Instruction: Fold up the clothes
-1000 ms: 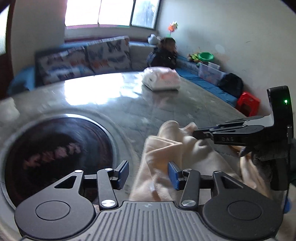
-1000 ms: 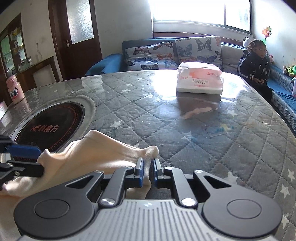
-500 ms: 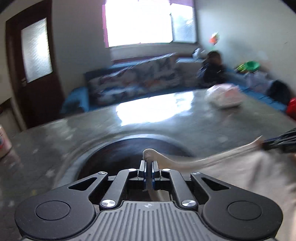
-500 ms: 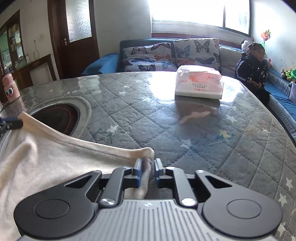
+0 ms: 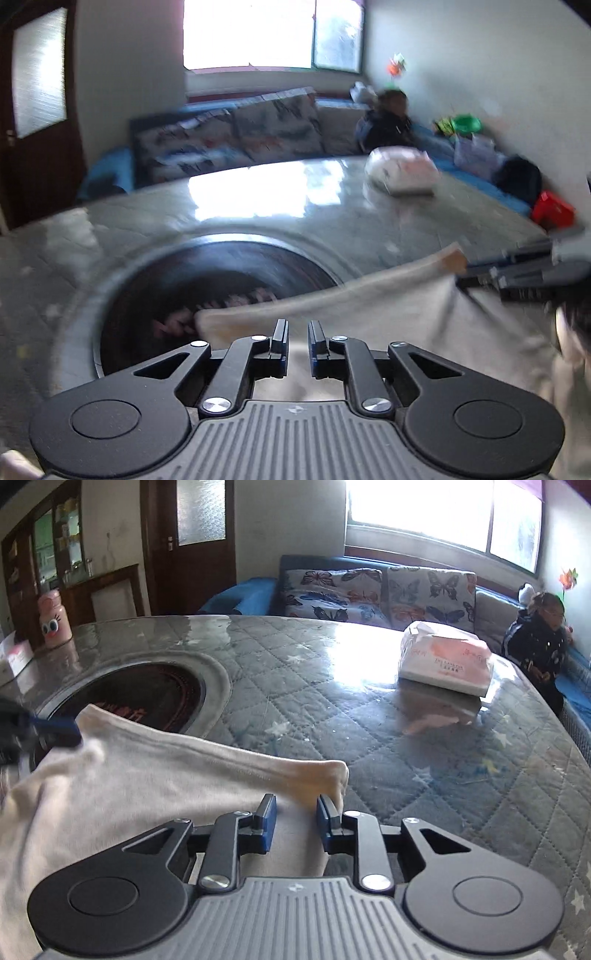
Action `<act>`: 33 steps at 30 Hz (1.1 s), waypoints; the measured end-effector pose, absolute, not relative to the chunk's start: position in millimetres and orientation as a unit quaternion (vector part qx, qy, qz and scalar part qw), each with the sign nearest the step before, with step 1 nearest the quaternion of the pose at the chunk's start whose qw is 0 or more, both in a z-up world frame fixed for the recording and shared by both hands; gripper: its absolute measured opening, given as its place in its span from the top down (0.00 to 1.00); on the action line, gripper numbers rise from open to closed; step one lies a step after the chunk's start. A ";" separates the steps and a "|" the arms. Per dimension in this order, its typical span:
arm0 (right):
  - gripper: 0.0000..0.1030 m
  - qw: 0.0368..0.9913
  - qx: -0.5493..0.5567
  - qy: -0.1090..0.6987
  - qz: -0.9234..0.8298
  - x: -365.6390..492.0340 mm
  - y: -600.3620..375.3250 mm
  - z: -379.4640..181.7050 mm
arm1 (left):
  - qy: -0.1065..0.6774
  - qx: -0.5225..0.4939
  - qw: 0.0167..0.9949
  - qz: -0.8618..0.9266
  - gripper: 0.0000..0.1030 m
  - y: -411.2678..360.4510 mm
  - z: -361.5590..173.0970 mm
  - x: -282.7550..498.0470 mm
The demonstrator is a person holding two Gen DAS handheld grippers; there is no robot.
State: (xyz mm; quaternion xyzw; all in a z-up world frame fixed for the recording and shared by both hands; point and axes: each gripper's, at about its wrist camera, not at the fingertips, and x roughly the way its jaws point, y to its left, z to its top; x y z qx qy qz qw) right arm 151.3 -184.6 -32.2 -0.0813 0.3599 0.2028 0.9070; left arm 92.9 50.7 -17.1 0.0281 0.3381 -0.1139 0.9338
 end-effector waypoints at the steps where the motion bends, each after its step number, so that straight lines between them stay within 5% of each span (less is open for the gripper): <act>1: 0.77 0.906 -0.079 0.362 0.203 153.2 -184.5 -32.7 | 0.345 0.031 0.932 -0.110 0.87 51.0 -22.0 97.2; 23: 0.75 0.897 -0.113 0.352 0.243 223.8 -144.4 -33.7 | 0.335 0.062 0.940 -0.007 0.87 102.4 -35.5 153.8; 27: 0.67 0.886 -0.129 0.352 0.271 198.4 -139.4 -24.6 | 0.328 0.062 0.943 -0.001 0.68 103.0 -26.0 130.2; 33: 0.57 0.854 -0.175 0.344 0.349 113.8 -127.5 -18.8 | 0.298 0.076 0.950 -0.055 0.59 81.2 -6.9 66.0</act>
